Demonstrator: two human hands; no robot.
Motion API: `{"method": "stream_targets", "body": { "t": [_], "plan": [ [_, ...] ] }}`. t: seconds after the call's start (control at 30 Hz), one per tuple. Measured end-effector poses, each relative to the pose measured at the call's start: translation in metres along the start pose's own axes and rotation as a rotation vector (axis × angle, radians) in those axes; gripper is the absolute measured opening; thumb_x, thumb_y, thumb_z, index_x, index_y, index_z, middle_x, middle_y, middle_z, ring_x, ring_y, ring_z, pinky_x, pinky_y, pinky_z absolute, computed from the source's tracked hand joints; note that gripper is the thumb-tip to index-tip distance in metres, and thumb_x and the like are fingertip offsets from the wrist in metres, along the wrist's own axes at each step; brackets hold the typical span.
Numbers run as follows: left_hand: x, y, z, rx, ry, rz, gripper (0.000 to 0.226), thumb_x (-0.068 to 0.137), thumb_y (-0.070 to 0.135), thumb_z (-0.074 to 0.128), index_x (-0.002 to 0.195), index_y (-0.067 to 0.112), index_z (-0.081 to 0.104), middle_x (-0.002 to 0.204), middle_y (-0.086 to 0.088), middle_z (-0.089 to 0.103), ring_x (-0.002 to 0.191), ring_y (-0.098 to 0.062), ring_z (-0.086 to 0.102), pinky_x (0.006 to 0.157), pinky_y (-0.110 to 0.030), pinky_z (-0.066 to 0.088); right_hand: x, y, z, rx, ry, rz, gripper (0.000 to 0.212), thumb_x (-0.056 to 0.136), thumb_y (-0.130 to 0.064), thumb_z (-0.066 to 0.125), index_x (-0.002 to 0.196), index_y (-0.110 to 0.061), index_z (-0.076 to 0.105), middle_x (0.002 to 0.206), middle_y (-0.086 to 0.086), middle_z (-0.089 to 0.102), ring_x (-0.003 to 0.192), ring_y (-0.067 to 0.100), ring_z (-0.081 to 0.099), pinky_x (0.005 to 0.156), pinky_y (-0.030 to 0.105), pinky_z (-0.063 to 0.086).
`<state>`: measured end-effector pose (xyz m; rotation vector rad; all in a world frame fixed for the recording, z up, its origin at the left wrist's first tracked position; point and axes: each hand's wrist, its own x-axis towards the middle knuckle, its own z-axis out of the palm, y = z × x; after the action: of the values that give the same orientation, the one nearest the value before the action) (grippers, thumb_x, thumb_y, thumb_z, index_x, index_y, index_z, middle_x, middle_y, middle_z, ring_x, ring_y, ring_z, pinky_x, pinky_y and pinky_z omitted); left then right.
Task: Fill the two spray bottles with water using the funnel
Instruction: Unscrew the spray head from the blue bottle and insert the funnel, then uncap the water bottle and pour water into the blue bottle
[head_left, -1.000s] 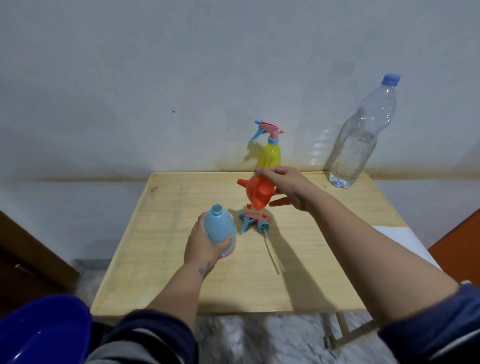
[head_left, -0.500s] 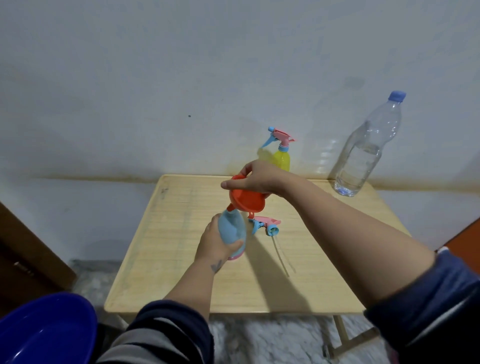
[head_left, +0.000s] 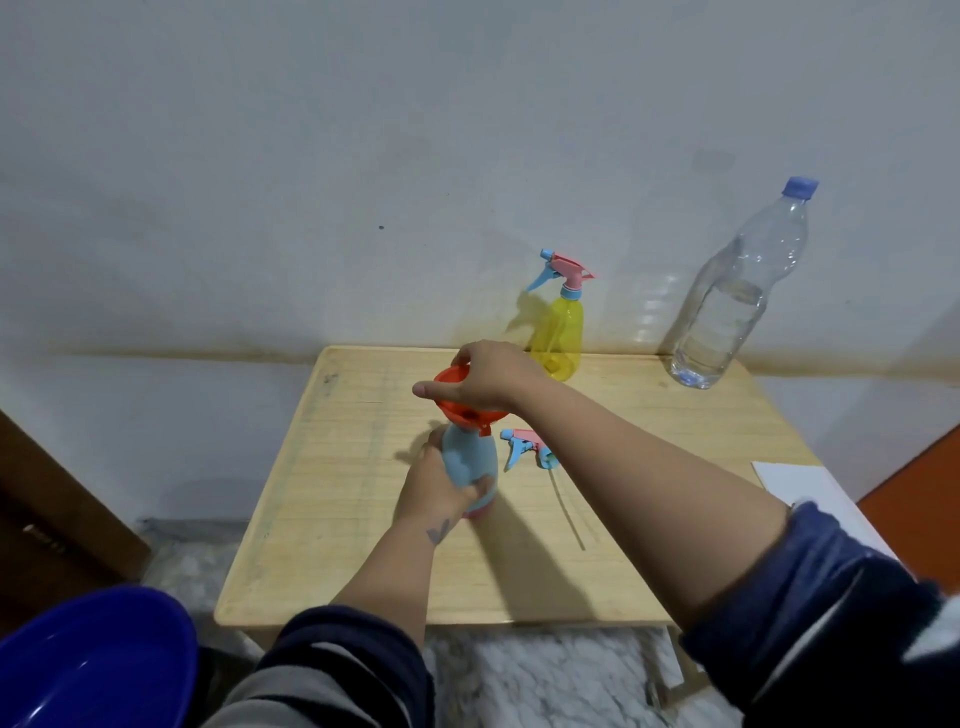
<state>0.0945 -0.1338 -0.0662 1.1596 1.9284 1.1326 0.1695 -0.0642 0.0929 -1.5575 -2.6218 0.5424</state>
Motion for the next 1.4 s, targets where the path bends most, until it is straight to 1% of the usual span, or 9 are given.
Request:
{"method": "stream_targets", "body": {
  "t": [0.2, 0.37, 0.43, 0.5, 0.67, 1.03, 1.13, 1.23, 1.4],
  "plan": [
    [-0.001, 0.002, -0.001, -0.028, -0.029, -0.027, 0.079, 0.063, 0.028, 0.087, 0.128, 0.022, 0.042, 0.115, 0.002, 0.058, 0.106, -0.022, 0.059, 0.077, -0.028, 0.049, -0.011, 0.014, -0.005, 0.289, 0.06, 0.053, 0.076, 0.081, -0.073, 0.048, 0.131, -0.016, 0.053, 0.134, 0.006, 0.056, 0.118, 0.025, 0.054, 0.093, 0.037, 0.049],
    [0.001, 0.012, -0.025, 0.04, -0.213, -0.043, 0.141, 0.04, 0.036, 0.093, 0.147, 0.035, 0.002, 0.145, 0.0, 0.037, 0.132, -0.024, 0.042, 0.103, -0.044, 0.045, -0.027, 0.038, -0.012, 0.354, 0.088, 0.118, 0.064, 0.094, -0.063, 0.03, 0.103, -0.009, 0.061, 0.103, 0.01, 0.061, 0.101, 0.028, 0.055, 0.082, 0.035, 0.04],
    [0.002, 0.026, -0.045, 0.149, -0.282, -0.077, 0.13, 0.057, 0.013, 0.088, 0.152, 0.025, 0.0, 0.153, -0.004, 0.028, 0.14, -0.026, 0.032, 0.111, -0.044, 0.035, -0.034, 0.048, -0.016, 0.357, 0.09, 0.141, 0.063, 0.096, -0.059, 0.03, 0.098, -0.003, 0.061, 0.099, 0.014, 0.062, 0.095, 0.029, 0.055, 0.08, 0.036, 0.041],
    [0.007, 0.037, -0.067, 0.267, -0.279, -0.059, 0.099, 0.071, 0.0, 0.075, 0.151, 0.017, 0.02, 0.152, -0.008, 0.033, 0.139, -0.026, 0.035, 0.107, -0.035, 0.035, -0.04, 0.058, -0.022, 0.352, 0.073, 0.168, 0.06, 0.098, -0.052, 0.035, 0.109, 0.001, 0.062, 0.109, 0.018, 0.065, 0.092, 0.027, 0.055, 0.077, 0.035, 0.043],
    [0.031, 0.073, -0.112, 0.417, -0.125, 0.099, 0.045, 0.088, 0.0, 0.049, 0.131, 0.012, 0.052, 0.134, -0.009, 0.055, 0.124, -0.023, 0.052, 0.095, -0.022, 0.036, -0.053, 0.072, -0.041, 0.284, 0.003, 0.214, 0.044, 0.095, -0.035, 0.049, 0.115, 0.002, 0.063, 0.092, 0.012, 0.062, 0.075, 0.022, 0.052, 0.051, 0.024, 0.034],
    [0.057, 0.182, -0.038, 0.443, -0.207, 0.344, 0.038, 0.089, 0.013, 0.058, 0.126, 0.015, 0.057, 0.129, -0.006, 0.058, 0.12, -0.02, 0.054, 0.103, -0.029, 0.04, -0.057, 0.133, -0.083, 0.222, 0.077, 0.294, 0.037, 0.092, -0.03, 0.053, 0.113, -0.002, 0.066, 0.066, 0.003, 0.053, 0.058, 0.016, 0.048, 0.047, 0.023, 0.033],
    [0.068, 0.201, 0.009, 0.4, -0.268, 0.337, 0.041, 0.087, 0.014, 0.06, 0.128, 0.016, 0.055, 0.131, -0.005, 0.056, 0.121, -0.019, 0.053, 0.099, -0.028, 0.041, -0.052, 0.17, -0.098, 0.215, 0.131, 0.321, 0.038, 0.092, -0.028, 0.053, 0.114, 0.0, 0.067, 0.092, 0.012, 0.067, 0.082, 0.026, 0.062, 0.066, 0.028, 0.049],
    [0.079, 0.215, 0.062, 0.37, -0.324, 0.32, 0.043, 0.088, 0.015, 0.06, 0.13, 0.017, 0.052, 0.134, -0.002, 0.053, 0.124, -0.018, 0.05, 0.102, -0.029, 0.041, -0.042, 0.215, -0.112, 0.234, 0.19, 0.364, 0.039, 0.09, -0.024, 0.053, 0.116, 0.003, 0.064, 0.12, 0.019, 0.065, 0.113, 0.032, 0.06, 0.095, 0.038, 0.048],
    [0.099, 0.234, 0.153, 0.321, -0.383, 0.29, 0.051, 0.087, 0.018, 0.065, 0.135, 0.015, 0.047, 0.137, -0.005, 0.052, 0.125, -0.021, 0.049, 0.097, -0.026, 0.04, -0.023, 0.292, -0.139, 0.238, 0.246, 0.433, 0.035, 0.089, -0.022, 0.052, 0.114, 0.0, 0.065, 0.117, 0.015, 0.066, 0.108, 0.029, 0.061, 0.092, 0.038, 0.049]
  ]
}}
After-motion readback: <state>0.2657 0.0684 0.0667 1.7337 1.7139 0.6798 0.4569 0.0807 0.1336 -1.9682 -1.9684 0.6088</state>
